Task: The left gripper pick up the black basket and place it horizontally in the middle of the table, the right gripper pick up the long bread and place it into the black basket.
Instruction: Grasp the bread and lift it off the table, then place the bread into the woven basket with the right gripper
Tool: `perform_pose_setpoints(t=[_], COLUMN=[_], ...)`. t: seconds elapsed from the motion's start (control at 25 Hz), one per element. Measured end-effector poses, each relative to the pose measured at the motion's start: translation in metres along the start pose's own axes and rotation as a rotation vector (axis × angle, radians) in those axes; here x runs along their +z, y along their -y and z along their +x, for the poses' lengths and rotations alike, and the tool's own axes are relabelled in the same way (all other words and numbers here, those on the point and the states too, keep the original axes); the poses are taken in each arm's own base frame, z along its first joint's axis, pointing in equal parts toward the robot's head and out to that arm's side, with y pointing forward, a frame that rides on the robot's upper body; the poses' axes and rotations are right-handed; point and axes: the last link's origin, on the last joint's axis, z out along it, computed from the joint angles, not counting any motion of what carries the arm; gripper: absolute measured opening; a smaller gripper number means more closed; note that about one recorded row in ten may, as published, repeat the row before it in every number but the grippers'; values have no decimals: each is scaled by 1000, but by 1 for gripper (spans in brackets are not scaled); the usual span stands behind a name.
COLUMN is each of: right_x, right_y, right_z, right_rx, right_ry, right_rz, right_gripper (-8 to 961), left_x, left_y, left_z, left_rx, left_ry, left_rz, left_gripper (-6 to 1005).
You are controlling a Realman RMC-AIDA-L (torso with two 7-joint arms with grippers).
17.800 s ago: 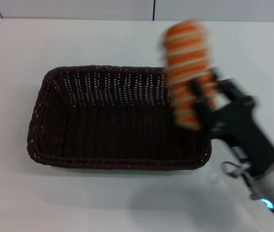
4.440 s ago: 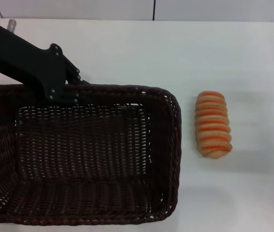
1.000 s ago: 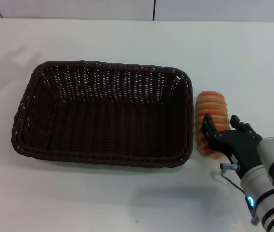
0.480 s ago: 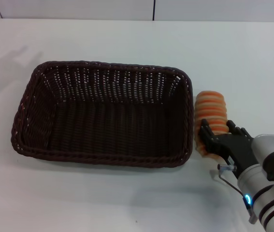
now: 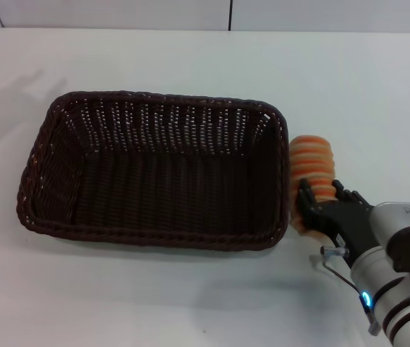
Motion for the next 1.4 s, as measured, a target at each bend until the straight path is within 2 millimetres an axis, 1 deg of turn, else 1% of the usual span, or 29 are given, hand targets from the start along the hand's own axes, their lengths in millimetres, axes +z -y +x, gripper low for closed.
perform_pose_setpoints(t=[0.08, 0.12, 0.16, 0.2, 0.24, 0.28, 0.32, 0.36, 0.4, 0.48, 0.52, 0.56, 0.6, 0.64, 0.68, 0.72, 0.76, 0.8, 0.84, 0.88, 0.92, 1.12, 1.24, 1.4], right_x=[-1, -8, -8, -18, -18, -23, -37, -37, -42, -57, -69, -69, -74, -74, -69, -65, -65, -55, -55, -49, -38, -29, -29, -28], right_y=[4, 9, 9, 8, 8, 6, -6, -6, -11, -28, -46, -46, -61, -61, -72, -77, -77, -85, -85, -88, -93, -94, -92, -90], right_z=[-2, -8, -8, -18, -18, -23, -34, -34, -38, -45, -49, -49, -49, -49, -46, -44, -44, -39, -39, -37, -36, -40, -41, -43], right_rx=[-3, -25, -25, -67, -67, -87, -140, -140, -157, -202, -249, -249, -286, -286, -315, -334, -334, -358, -358, -359, -345, -319, -315, -311], right_ry=[22, 92, 92, 189, 189, 239, 358, 358, 404, 522, 615, 615, 654, 654, 635, 612, 612, 558, 558, 524, 459, 407, 415, 419], right_rz=[25, 74, 74, 92, 92, 95, 70, 70, 58, 1, -79, -79, -162, -162, -235, -274, -274, -335, -335, -363, -409, -466, -453, -443], right_gripper=[521, 516, 512, 508, 504, 500, 496, 489, 483, 470, 463, 457, 450, 425, 401, 393, 384, 376, 368, 359, 351, 399, 463, 547], left_x=[0, 0, 0, 0, -2, -2, -2, -2, -2, -1, 0, 0, 0, 0, 0, 0, 0, 0, 0, 0, 0, -1, -1, -7], left_y=[0, 0, 0, 0, 0, 0, 1, 1, 1, 1, 1, 1, 1, 1, 1, 2, 2, 2, 2, 2, 2, 3, 3, 7], left_z=[0, 0, 0, 0, 0, 0, 0, 0, 0, 0, 0, 0, 0, 0, 0, 1, 1, 1, 1, 1, 1, 1, 0, 1], left_rx=[0, 0, 0, 0, -1, -2, -2, -2, -2, -1, -1, -1, -1, -1, -1, -1, -1, -2, -2, -1, 0, 1, 1, -3], left_ry=[0, 0, 0, 0, -1, -2, -2, -1, -2, -2, 0, 0, 0, 0, 0, -2, -2, -3, -3, -4, -4, -3, -3, -14], left_rz=[0, 0, 0, 0, 2, 2, 3, 3, 3, 2, 1, 1, 1, 1, 2, 4, 4, 6, 6, 6, 7, 7, 8, 27], left_gripper=[514, 514, 514, 514, 515, 515, 515, 515, 515, 515, 515, 515, 515, 515, 515, 515, 515, 515, 515, 515, 515, 515, 515, 515])
